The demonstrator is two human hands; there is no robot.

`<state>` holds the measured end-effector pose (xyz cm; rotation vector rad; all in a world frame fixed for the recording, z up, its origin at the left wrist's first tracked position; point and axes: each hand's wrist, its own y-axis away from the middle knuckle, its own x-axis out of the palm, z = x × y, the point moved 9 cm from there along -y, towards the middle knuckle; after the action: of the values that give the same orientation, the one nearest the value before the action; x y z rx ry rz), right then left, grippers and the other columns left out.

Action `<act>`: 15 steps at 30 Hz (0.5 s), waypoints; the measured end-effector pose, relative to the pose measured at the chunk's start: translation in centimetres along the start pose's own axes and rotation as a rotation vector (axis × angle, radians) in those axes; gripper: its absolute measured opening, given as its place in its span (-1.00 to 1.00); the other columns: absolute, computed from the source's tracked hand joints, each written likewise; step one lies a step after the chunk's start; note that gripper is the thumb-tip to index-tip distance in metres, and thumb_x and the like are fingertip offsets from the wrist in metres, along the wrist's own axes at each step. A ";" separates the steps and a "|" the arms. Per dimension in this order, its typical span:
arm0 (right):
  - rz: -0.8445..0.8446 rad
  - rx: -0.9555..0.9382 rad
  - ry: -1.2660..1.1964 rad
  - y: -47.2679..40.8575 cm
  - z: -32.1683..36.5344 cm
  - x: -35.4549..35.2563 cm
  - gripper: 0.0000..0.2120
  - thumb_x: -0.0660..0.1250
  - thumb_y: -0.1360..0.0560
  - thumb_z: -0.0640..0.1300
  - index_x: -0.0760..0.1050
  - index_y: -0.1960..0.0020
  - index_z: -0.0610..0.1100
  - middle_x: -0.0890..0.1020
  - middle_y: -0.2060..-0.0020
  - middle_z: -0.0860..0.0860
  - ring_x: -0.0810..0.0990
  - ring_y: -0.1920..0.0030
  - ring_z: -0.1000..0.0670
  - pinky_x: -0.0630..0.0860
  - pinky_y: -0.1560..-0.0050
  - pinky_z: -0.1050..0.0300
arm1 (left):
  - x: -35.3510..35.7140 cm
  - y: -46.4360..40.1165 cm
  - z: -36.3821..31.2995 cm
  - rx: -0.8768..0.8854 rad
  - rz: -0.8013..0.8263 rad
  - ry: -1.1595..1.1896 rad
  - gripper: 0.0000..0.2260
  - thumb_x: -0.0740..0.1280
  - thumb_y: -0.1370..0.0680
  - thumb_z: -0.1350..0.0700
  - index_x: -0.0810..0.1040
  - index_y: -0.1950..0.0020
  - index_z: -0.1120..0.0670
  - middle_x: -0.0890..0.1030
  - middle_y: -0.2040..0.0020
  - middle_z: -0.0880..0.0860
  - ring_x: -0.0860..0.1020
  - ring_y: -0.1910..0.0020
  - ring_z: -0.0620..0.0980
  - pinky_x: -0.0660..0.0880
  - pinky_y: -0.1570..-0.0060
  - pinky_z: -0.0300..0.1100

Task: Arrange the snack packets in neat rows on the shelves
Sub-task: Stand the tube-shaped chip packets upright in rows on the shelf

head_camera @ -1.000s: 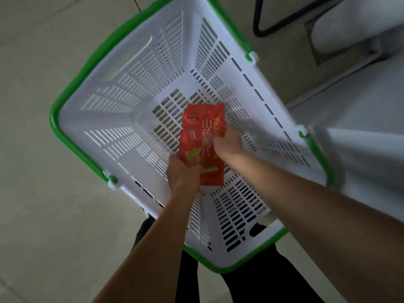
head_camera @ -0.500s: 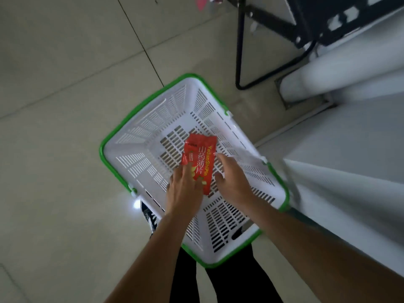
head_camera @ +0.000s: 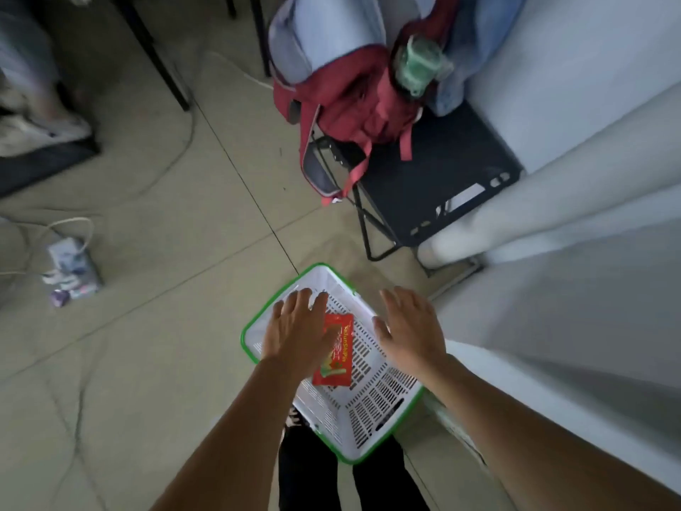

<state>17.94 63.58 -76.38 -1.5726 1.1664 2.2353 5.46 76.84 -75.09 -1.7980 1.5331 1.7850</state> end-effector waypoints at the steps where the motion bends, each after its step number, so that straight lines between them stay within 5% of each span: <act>1: -0.006 0.017 0.011 0.9 -0.1 -2.5 -0.43 0.06 -0.70 0.18 0.17 -0.61 -0.08 0.33 -0.54 -0.09 0.27 -0.55 -0.14 0.23 -0.55 -0.08 | -2.8 0.7 -0.7 0.013 -0.021 -0.011 -0.43 0.13 -0.68 -0.26 0.23 -0.62 -0.02 0.28 -0.59 0.07 0.27 -0.56 0.09 0.18 -0.54 0.01; 15: -0.302 0.068 -0.045 17.7 2.5 -34.9 -0.36 0.01 -0.68 0.28 0.17 -0.65 -0.03 0.27 -0.61 -0.08 0.19 -0.62 -0.14 0.10 -0.62 -0.11 | -32.9 14.4 -12.5 0.106 -0.340 -0.019 -0.44 0.09 -0.68 -0.28 0.26 -0.62 -0.06 0.33 -0.57 0.07 0.30 -0.56 0.10 0.21 -0.54 0.05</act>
<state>21.61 63.19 -37.32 -1.5463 0.9123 2.0047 11.14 78.14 -37.54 -1.8513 1.2008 1.5273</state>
